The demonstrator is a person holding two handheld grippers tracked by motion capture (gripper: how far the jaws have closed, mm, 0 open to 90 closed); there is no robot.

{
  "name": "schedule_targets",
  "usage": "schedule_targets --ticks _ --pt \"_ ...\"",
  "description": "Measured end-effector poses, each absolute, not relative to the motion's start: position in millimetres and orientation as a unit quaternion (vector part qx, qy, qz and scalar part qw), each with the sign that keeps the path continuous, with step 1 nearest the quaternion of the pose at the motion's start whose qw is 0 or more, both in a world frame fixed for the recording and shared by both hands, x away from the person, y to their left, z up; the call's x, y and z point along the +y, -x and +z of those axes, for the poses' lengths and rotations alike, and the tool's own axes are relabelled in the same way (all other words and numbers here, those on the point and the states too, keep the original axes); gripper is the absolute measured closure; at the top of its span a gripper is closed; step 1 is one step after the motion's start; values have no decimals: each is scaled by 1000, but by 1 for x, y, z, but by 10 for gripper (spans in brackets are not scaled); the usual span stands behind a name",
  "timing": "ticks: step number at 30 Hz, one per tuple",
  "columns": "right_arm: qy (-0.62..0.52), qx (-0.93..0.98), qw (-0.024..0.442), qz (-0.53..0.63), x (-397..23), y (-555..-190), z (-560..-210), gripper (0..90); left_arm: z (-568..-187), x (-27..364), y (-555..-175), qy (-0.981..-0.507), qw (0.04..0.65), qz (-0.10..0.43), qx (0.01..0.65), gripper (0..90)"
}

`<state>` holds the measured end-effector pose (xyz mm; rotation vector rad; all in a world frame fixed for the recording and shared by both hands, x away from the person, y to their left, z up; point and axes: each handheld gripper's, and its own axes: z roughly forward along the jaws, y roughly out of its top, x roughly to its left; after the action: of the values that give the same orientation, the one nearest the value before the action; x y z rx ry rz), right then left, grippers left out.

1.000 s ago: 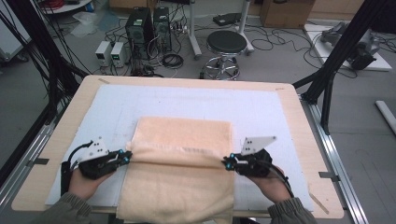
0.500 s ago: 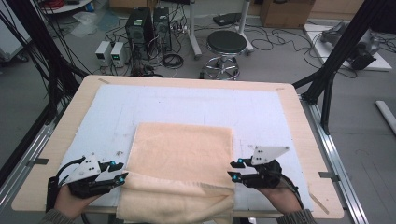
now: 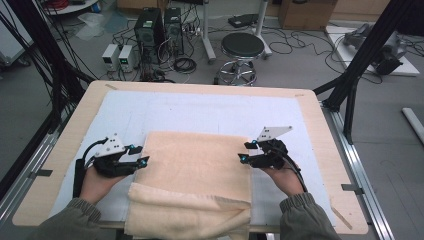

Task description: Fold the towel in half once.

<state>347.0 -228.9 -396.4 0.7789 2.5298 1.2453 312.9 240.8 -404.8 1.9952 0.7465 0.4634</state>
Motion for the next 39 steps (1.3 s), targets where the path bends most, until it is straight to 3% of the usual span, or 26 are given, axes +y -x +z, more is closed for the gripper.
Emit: schedule_targets --ticks 8,13,18,21,24,26,28,33,39 --pt "-306 855 122 402 -226 -388 -412 363 -413 237 -368 -795 448 188 363 530" --pt "-313 861 122 382 -226 -403 -428 342 -424 238 -391 -789 428 195 395 486" --pt "-321 861 109 378 -226 -409 -438 341 -440 236 -401 -803 409 160 403 443" --pt "-317 862 102 382 -226 -410 -439 432 -445 233 -402 -811 403 151 397 460" --pt "-307 867 86 383 -224 -411 -438 664 -443 229 -401 -813 404 153 390 606" --pt "-298 874 65 379 -221 -413 -436 794 -441 225 -401 -819 395 162 383 760" --pt "-293 881 60 366 -217 -419 -432 820 -437 222 -403 -823 381 176 382 835" --pt "-309 866 103 380 -214 -436 -406 829 -423 222 -411 -800 386 214 407 854" --pt "-306 856 152 389 -208 -462 -351 830 -356 223 -435 -766 414 273 408 855"
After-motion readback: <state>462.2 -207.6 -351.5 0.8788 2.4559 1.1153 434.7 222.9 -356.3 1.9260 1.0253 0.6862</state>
